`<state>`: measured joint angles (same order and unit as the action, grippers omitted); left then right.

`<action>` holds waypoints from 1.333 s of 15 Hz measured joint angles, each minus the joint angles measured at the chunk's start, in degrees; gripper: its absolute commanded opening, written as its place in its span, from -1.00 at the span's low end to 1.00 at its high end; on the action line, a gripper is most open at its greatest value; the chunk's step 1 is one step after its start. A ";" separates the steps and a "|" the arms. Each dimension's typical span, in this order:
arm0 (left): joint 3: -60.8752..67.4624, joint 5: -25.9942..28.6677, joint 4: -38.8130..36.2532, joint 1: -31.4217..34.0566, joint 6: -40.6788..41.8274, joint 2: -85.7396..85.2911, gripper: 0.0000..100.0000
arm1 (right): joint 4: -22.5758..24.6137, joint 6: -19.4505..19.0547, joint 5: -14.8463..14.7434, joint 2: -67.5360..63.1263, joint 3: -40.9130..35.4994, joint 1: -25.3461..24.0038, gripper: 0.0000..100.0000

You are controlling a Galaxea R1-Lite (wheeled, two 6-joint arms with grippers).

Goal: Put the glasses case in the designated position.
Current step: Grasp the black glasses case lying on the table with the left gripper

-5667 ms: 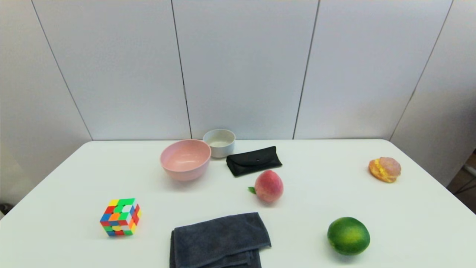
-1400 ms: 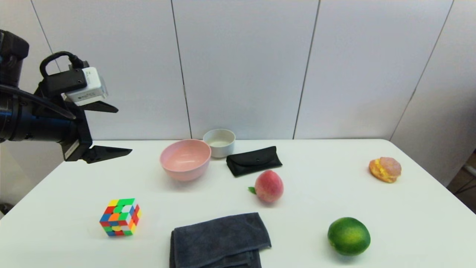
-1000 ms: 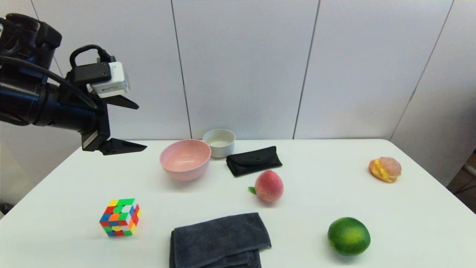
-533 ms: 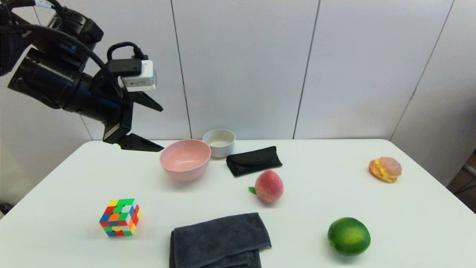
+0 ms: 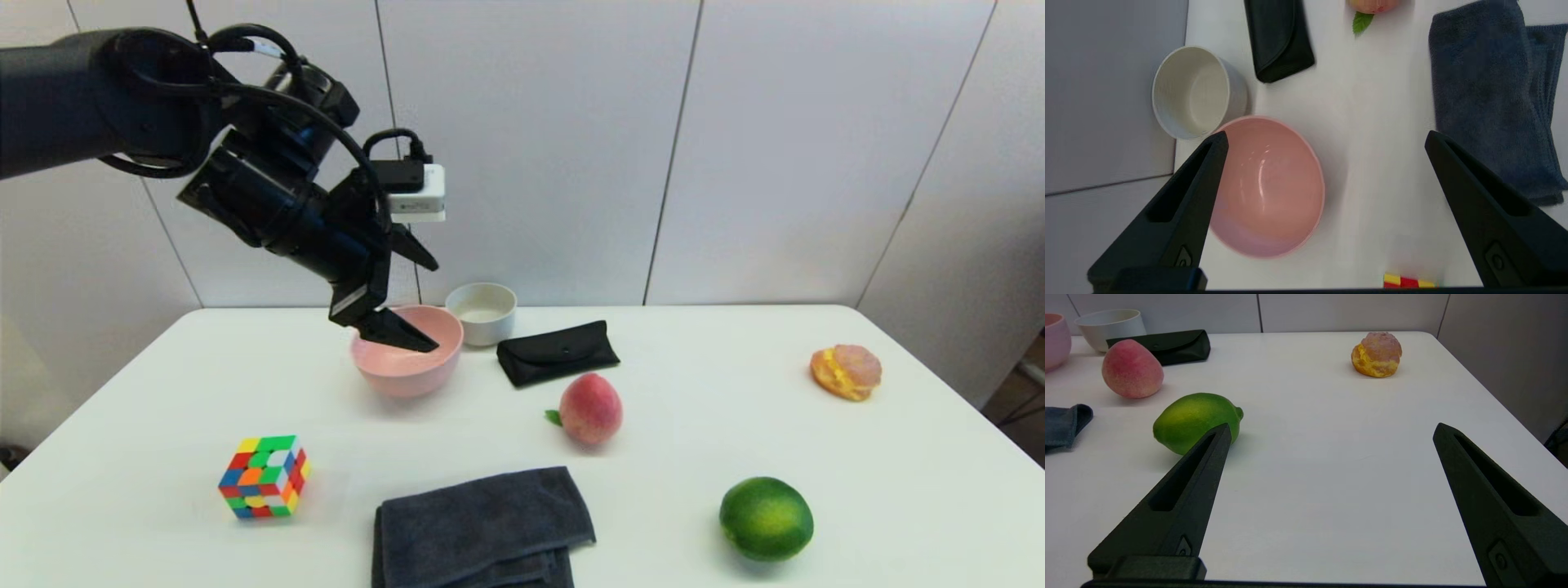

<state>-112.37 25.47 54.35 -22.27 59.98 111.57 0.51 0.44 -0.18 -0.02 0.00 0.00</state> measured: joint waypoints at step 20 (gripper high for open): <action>-0.50 -0.52 -25.10 -7.77 -8.41 16.21 1.00 | -0.02 -0.02 0.00 0.00 0.00 -0.02 1.00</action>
<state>-112.87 24.94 29.25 -30.04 51.57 127.78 0.49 0.41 -0.18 -0.02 0.00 -0.02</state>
